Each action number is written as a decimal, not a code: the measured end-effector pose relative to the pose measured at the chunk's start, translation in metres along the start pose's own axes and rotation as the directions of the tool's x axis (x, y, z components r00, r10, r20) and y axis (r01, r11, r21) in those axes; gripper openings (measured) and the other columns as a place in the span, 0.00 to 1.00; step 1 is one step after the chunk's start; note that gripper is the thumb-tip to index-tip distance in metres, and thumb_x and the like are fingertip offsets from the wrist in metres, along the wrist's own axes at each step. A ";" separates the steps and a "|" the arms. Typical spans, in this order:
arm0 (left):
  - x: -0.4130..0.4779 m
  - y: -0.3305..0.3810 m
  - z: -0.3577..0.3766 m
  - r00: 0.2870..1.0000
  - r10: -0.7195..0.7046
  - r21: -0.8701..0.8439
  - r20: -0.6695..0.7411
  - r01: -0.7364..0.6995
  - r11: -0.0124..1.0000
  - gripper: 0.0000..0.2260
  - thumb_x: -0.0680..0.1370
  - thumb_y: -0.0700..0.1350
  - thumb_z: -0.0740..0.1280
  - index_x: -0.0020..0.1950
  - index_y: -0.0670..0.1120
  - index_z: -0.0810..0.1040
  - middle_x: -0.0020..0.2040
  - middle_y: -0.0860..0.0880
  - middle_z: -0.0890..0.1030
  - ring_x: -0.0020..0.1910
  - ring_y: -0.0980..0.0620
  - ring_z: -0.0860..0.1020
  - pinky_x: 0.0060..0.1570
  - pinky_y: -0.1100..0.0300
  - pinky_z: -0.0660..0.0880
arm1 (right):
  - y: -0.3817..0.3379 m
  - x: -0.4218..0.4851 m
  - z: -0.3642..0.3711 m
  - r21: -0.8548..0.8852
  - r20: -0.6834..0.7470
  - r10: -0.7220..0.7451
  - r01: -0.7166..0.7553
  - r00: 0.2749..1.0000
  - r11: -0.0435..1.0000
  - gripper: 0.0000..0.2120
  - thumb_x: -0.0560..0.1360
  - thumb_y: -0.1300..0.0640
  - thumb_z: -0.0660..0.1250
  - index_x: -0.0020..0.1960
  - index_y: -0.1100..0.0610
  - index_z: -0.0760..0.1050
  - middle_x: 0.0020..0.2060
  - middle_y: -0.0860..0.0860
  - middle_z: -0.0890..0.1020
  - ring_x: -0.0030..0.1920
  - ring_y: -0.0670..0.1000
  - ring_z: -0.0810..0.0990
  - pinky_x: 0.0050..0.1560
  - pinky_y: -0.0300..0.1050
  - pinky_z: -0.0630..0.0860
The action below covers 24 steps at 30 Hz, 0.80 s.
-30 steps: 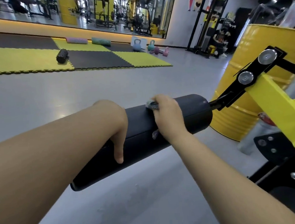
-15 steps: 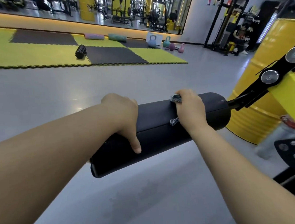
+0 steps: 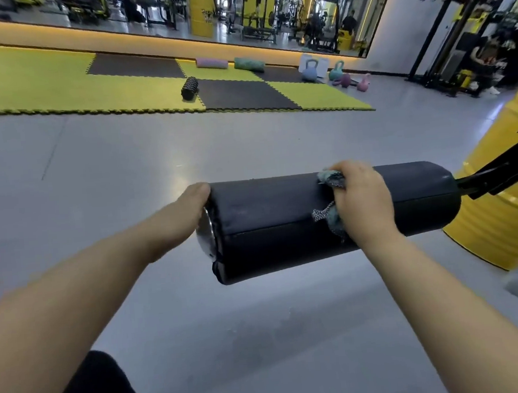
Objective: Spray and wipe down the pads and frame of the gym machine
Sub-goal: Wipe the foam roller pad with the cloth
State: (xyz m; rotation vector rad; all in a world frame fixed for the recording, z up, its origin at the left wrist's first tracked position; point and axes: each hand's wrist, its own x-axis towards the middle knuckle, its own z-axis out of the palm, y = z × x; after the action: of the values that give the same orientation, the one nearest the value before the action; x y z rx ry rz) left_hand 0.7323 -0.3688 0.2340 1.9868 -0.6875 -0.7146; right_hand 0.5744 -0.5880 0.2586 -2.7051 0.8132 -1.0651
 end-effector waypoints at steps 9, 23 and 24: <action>0.001 -0.001 0.021 0.993 0.054 -0.225 -0.106 -0.077 0.971 0.12 0.77 0.52 0.56 0.57 0.48 0.67 0.50 0.47 0.70 0.43 0.52 0.71 0.44 0.56 0.73 | -0.136 -0.041 0.031 0.139 -0.040 -0.463 0.464 0.885 0.875 0.13 0.61 0.64 0.63 0.43 0.59 0.79 0.35 0.56 0.75 0.31 0.56 0.71 0.31 0.42 0.63; 0.010 -0.010 0.031 0.990 0.005 -0.340 -0.139 -0.053 0.939 0.26 0.72 0.66 0.46 0.63 0.55 0.69 0.56 0.44 0.75 0.46 0.46 0.77 0.56 0.49 0.73 | -0.093 -0.005 0.026 -0.019 0.071 -0.164 0.166 0.984 0.986 0.13 0.77 0.61 0.59 0.60 0.55 0.73 0.54 0.55 0.75 0.52 0.58 0.71 0.49 0.47 0.64; 0.011 -0.011 0.033 0.988 0.033 -0.400 -0.149 -0.091 0.912 0.21 0.73 0.64 0.49 0.58 0.56 0.72 0.55 0.46 0.75 0.44 0.49 0.77 0.53 0.51 0.73 | -0.114 -0.012 0.032 0.028 0.079 -0.246 0.244 0.966 0.969 0.13 0.77 0.61 0.59 0.60 0.55 0.74 0.53 0.55 0.75 0.50 0.58 0.71 0.47 0.47 0.64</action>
State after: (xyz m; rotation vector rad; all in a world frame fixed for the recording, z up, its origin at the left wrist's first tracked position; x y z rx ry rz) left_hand 0.7184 -0.3895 0.2081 1.6061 -0.4699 -0.6158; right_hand 0.6378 -0.4876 0.2620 -2.8682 0.4619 -0.9902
